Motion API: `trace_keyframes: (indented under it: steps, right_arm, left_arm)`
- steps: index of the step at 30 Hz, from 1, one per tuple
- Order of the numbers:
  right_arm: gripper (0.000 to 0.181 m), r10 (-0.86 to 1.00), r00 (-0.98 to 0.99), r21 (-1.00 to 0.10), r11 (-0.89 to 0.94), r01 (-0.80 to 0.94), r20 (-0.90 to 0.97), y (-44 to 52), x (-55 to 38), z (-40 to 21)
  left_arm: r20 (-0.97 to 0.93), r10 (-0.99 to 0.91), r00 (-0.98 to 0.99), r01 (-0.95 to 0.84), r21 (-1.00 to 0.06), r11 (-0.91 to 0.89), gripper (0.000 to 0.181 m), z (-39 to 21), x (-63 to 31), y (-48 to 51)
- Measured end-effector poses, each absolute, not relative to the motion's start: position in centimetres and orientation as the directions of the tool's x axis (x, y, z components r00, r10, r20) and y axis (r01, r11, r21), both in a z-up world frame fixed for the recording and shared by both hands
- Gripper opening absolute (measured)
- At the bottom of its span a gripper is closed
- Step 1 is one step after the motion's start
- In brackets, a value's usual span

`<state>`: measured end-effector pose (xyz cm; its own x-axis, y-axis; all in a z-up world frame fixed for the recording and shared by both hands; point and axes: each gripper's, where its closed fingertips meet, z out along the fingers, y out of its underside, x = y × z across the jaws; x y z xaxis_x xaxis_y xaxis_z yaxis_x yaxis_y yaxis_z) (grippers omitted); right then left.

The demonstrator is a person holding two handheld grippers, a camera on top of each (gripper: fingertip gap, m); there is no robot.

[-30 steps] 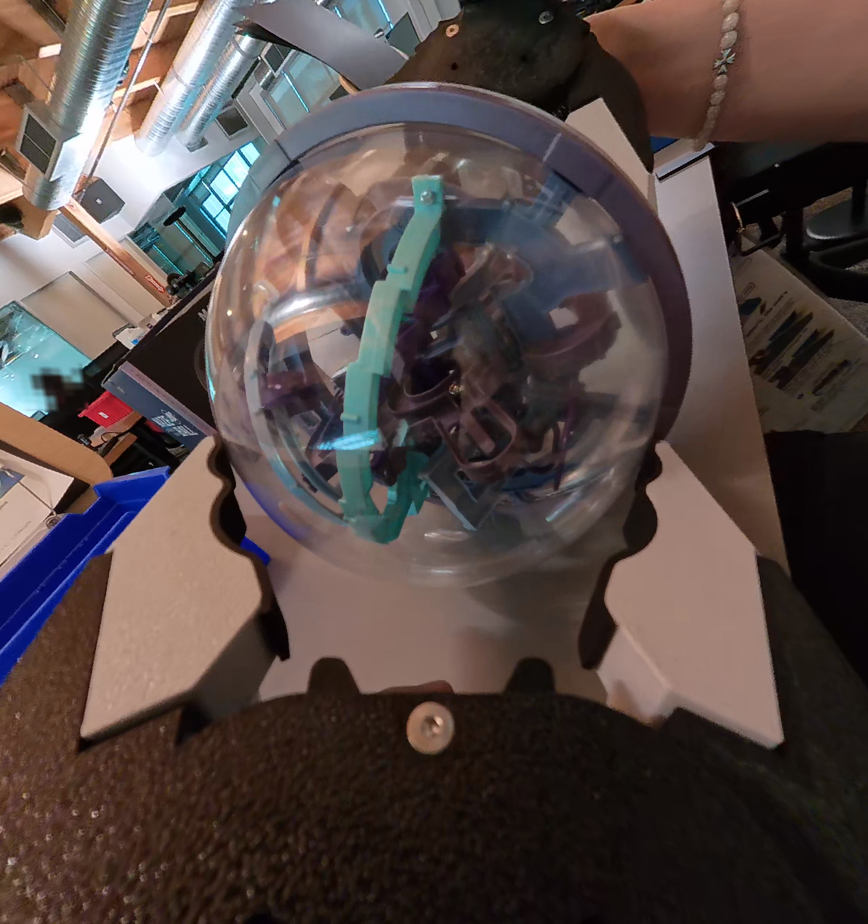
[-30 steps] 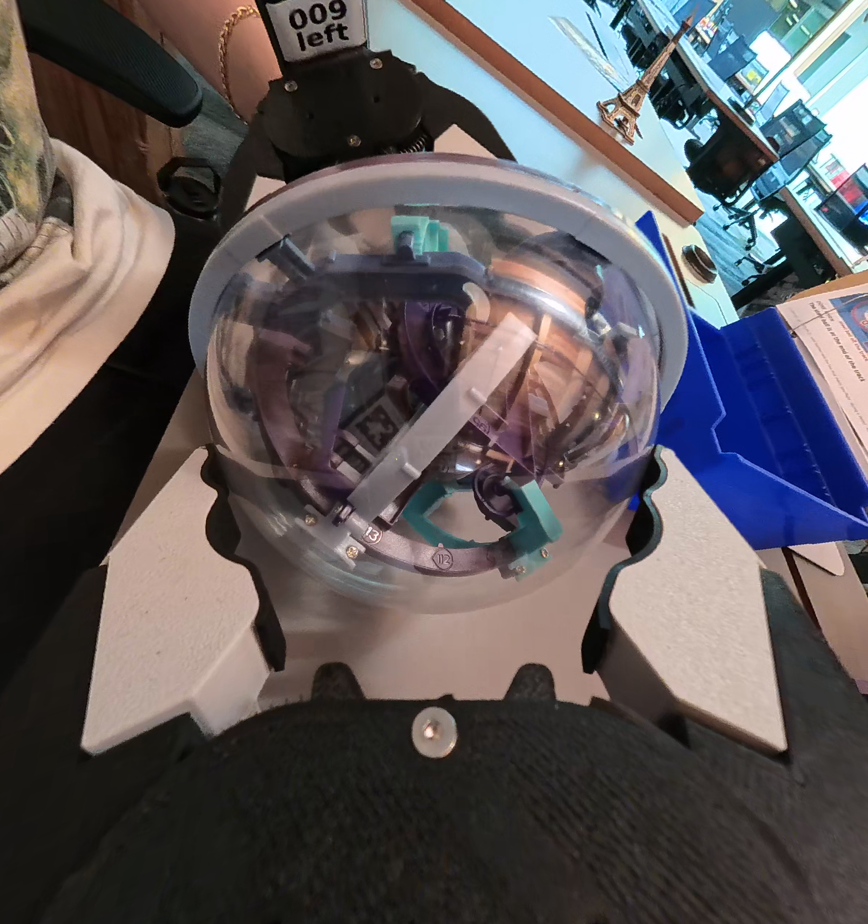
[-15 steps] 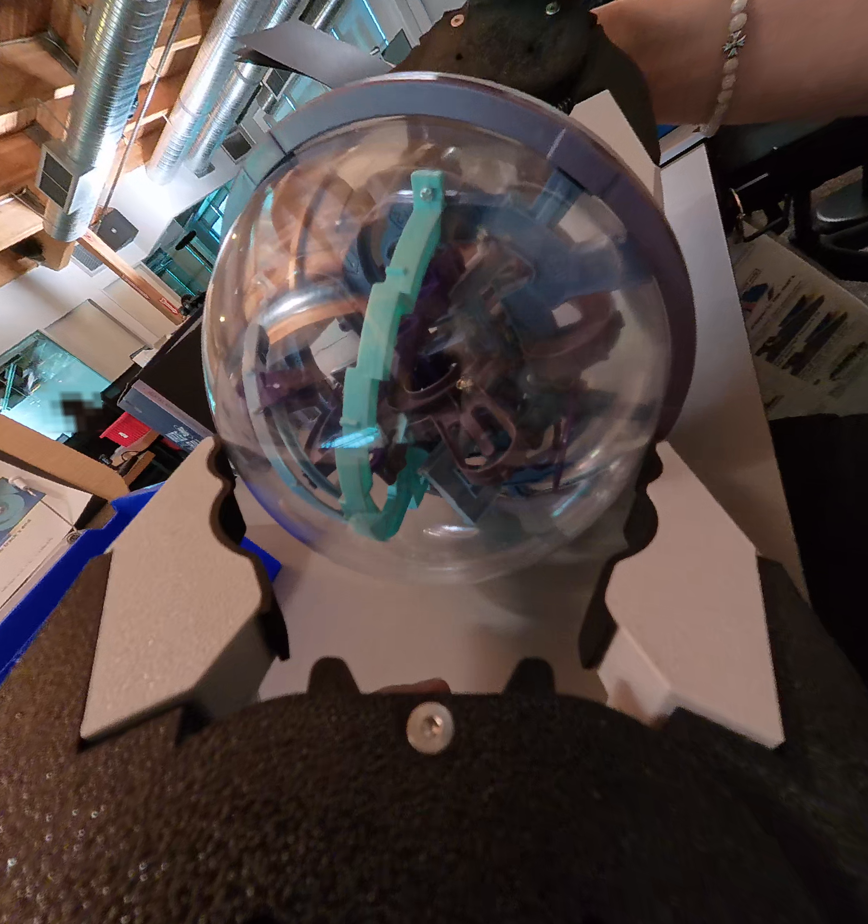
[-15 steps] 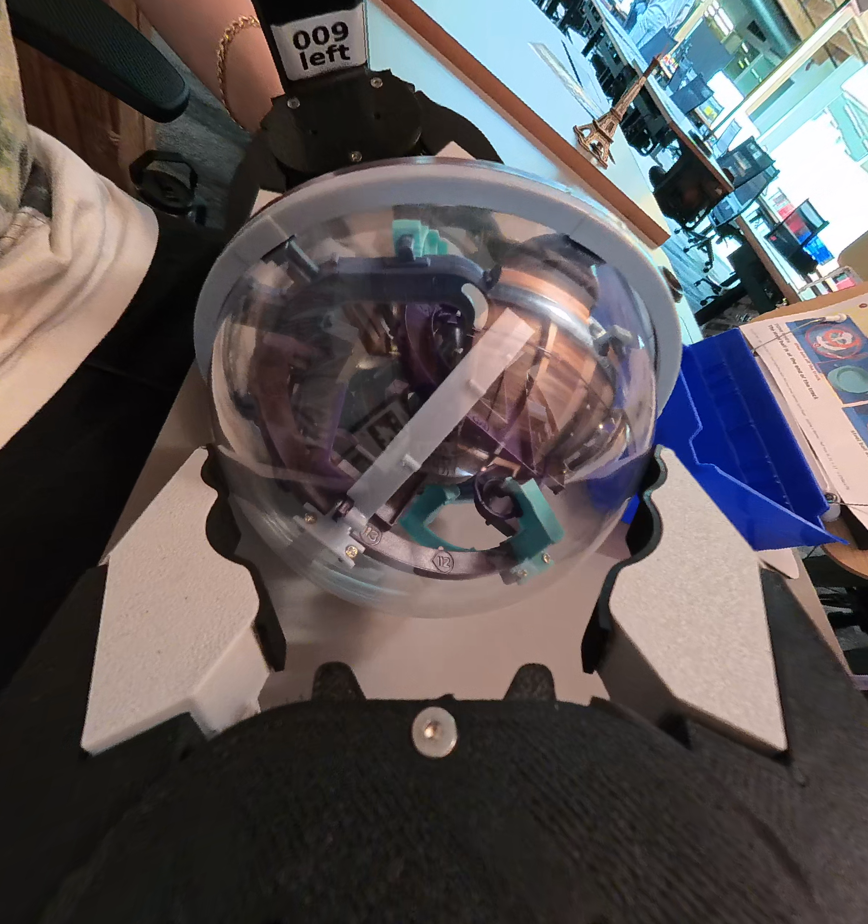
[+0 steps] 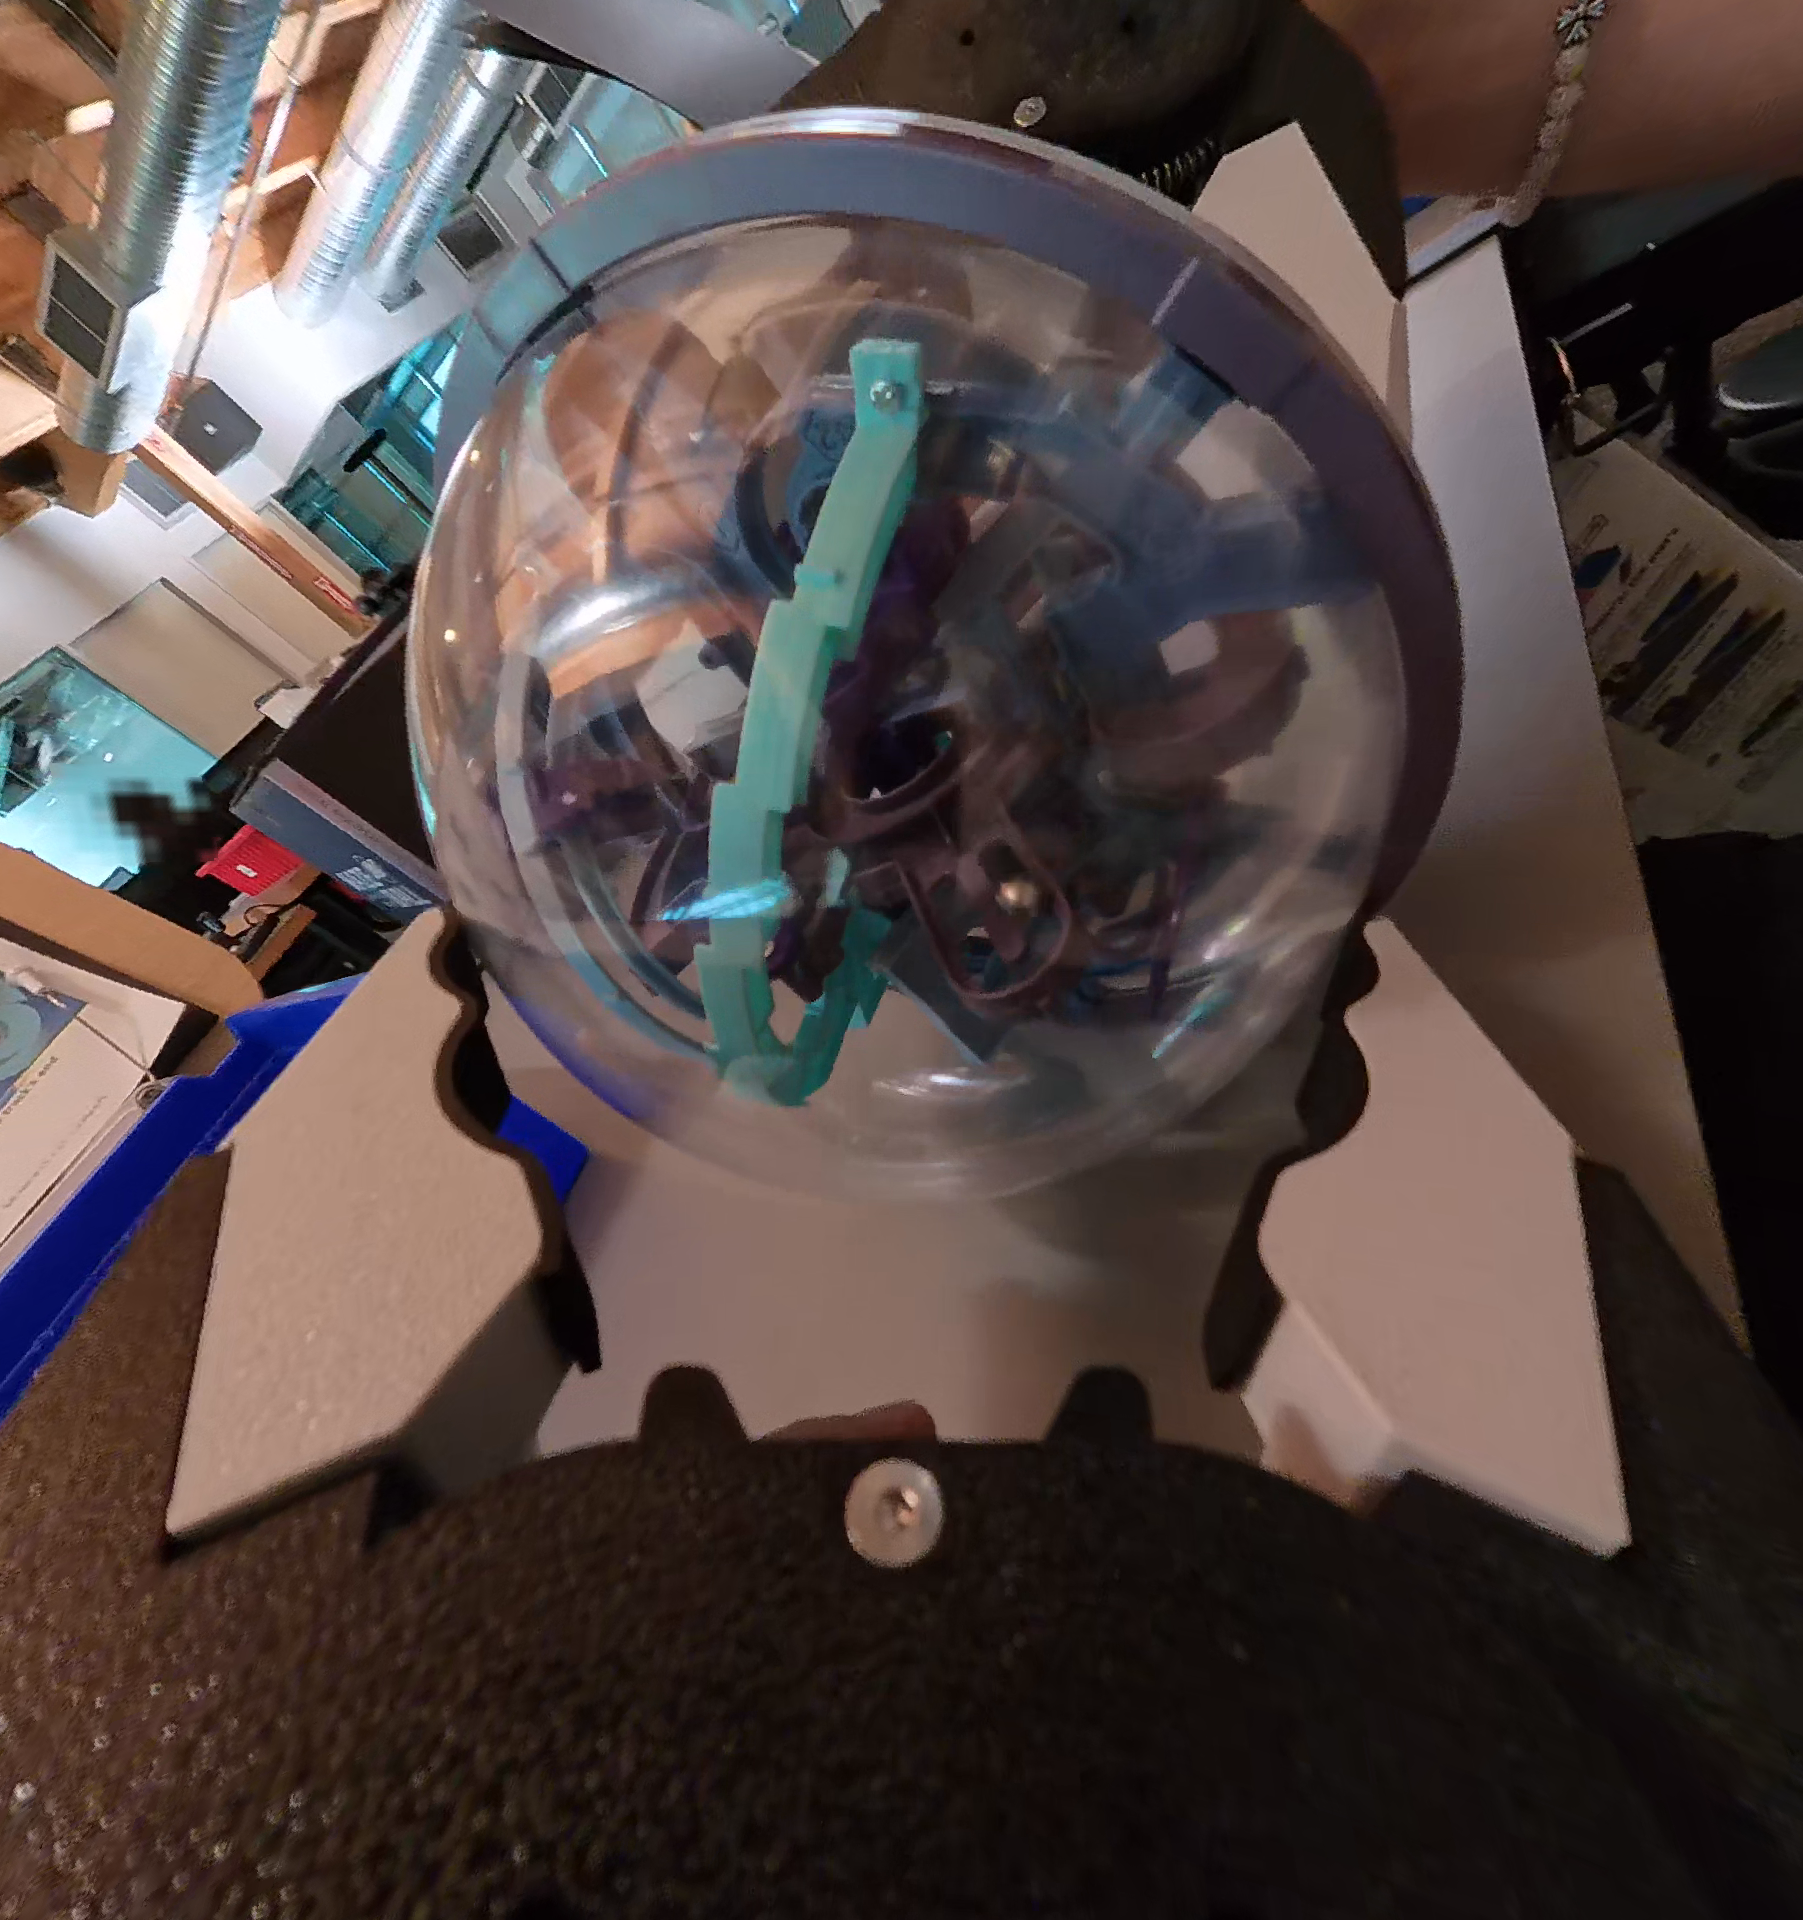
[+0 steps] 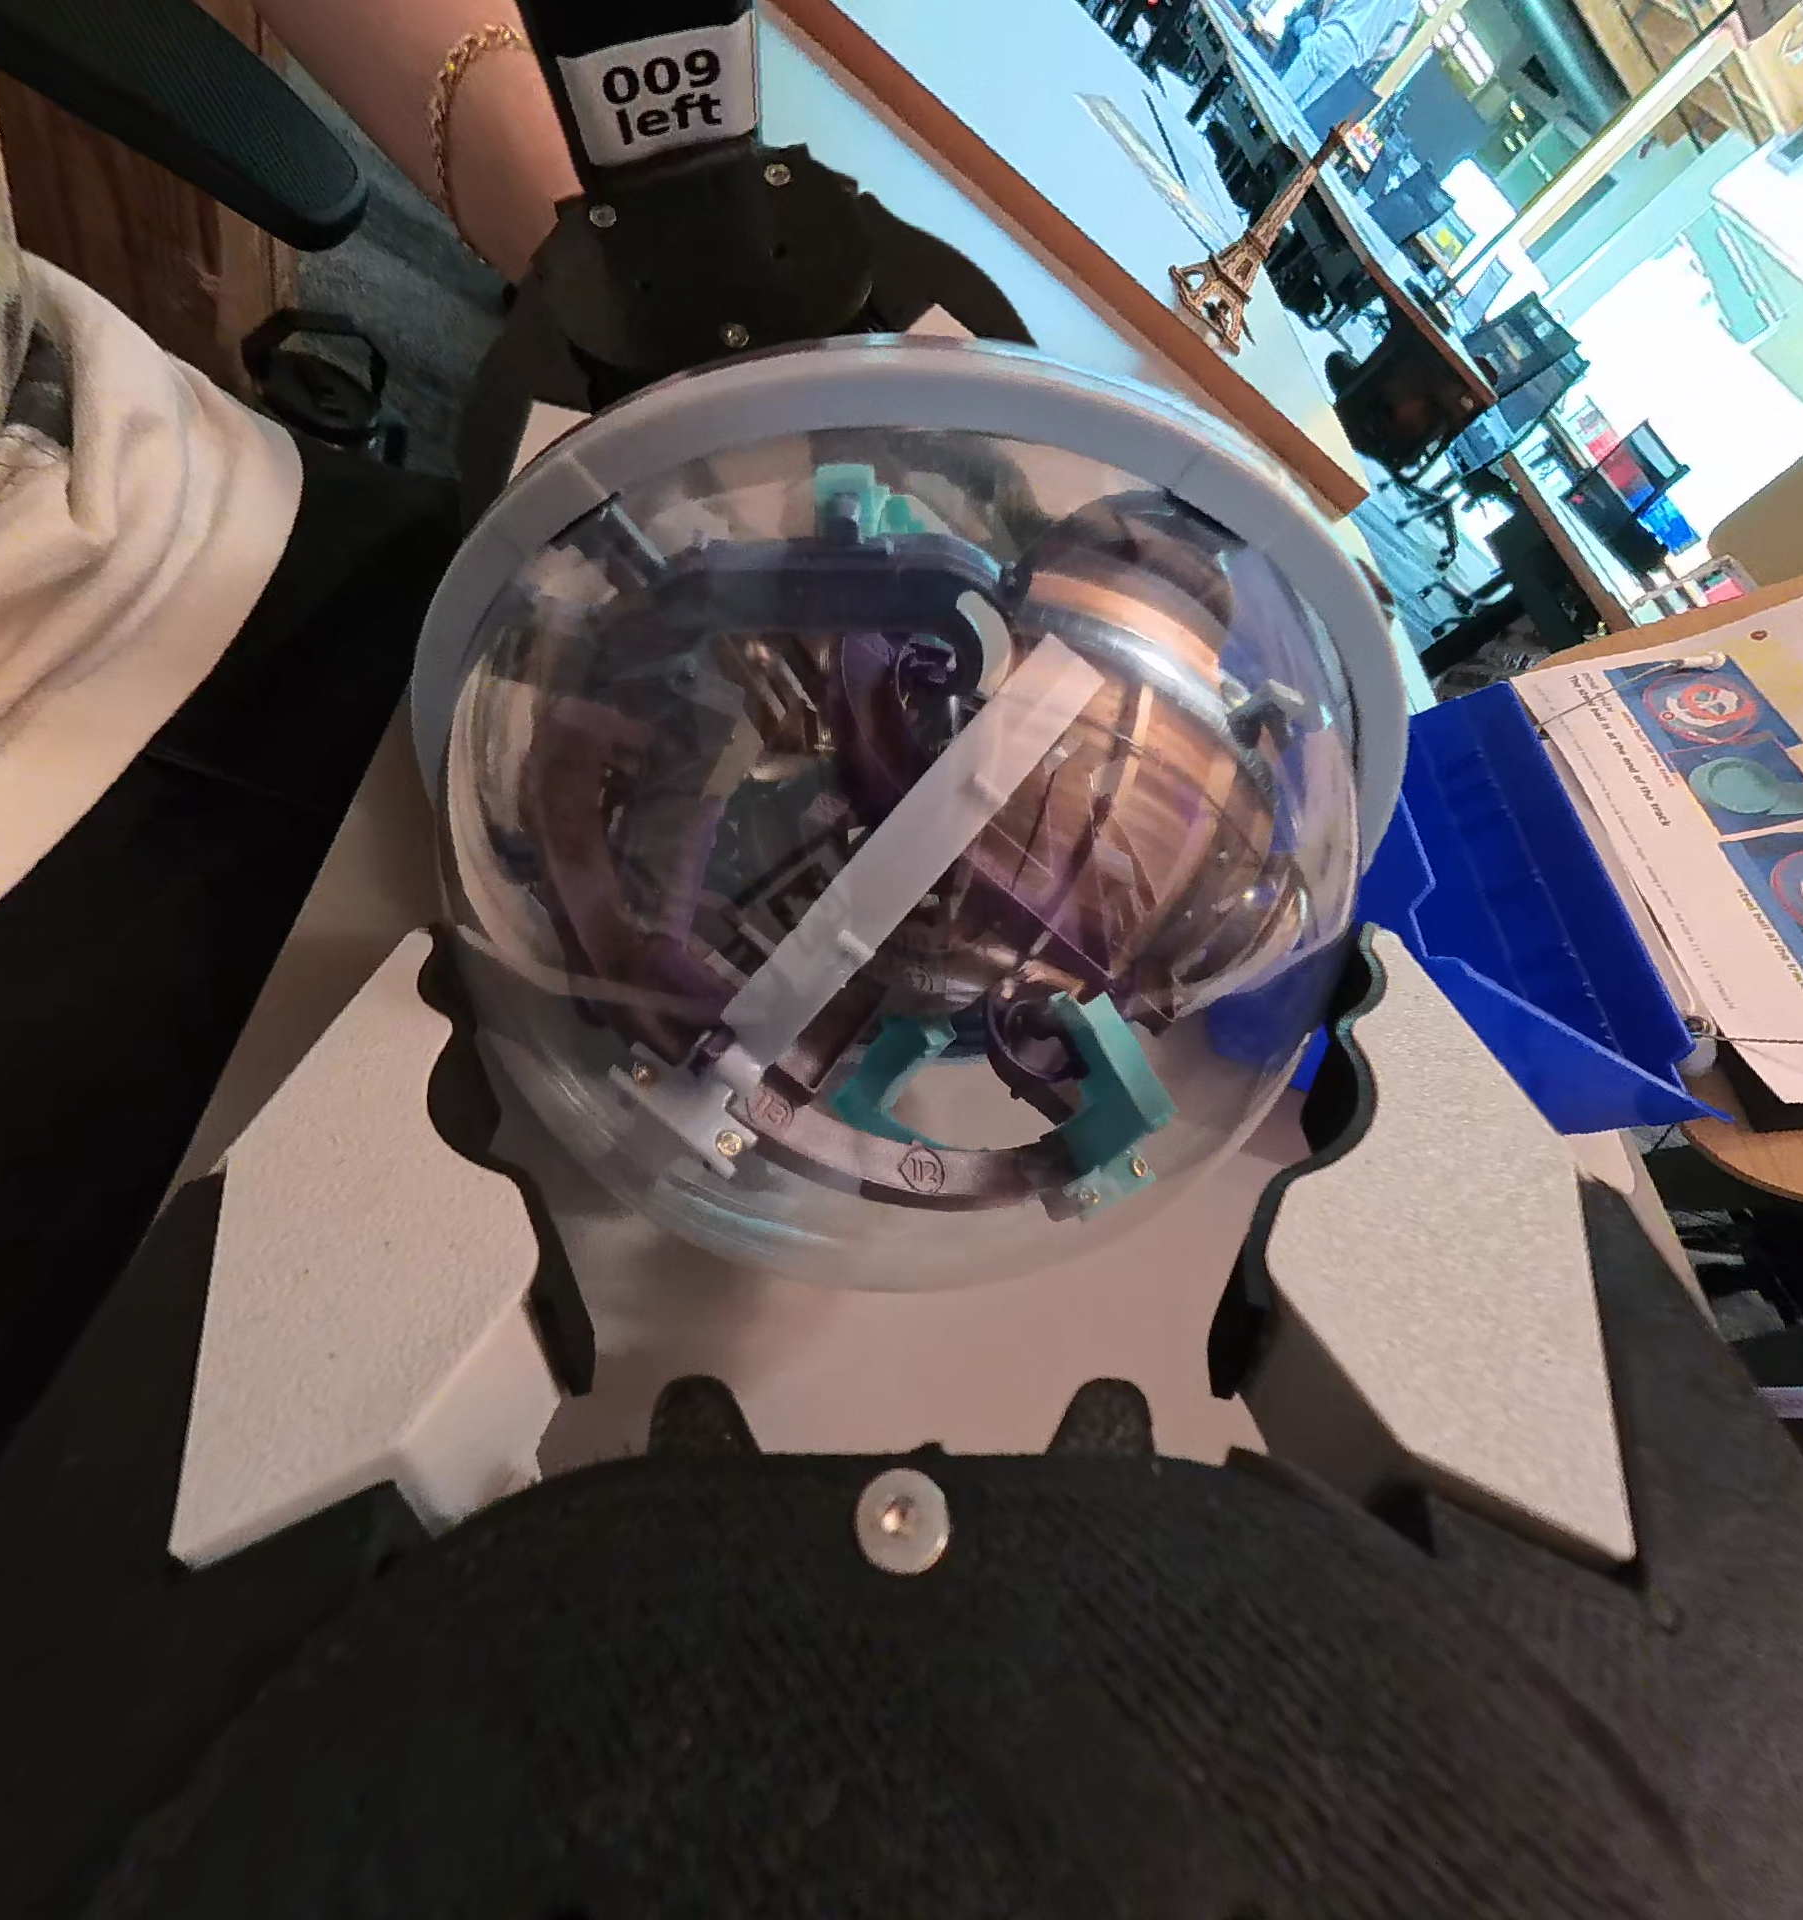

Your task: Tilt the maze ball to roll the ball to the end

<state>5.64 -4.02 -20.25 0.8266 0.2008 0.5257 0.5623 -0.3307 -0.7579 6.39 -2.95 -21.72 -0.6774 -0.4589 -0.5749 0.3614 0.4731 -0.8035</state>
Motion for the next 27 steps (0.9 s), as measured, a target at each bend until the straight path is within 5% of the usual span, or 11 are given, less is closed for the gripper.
trace_keyframes:
  steps: [27]
  right_arm:
    - [0.156, 0.152, 0.857, -0.798, -0.314, 0.514, 0.492, -4.81, 6.17, -20.58]
  left_arm:
    - [-0.581, -0.399, -0.709, 0.349, -0.781, 0.518, 0.152, -21.41, 6.54, -3.61]
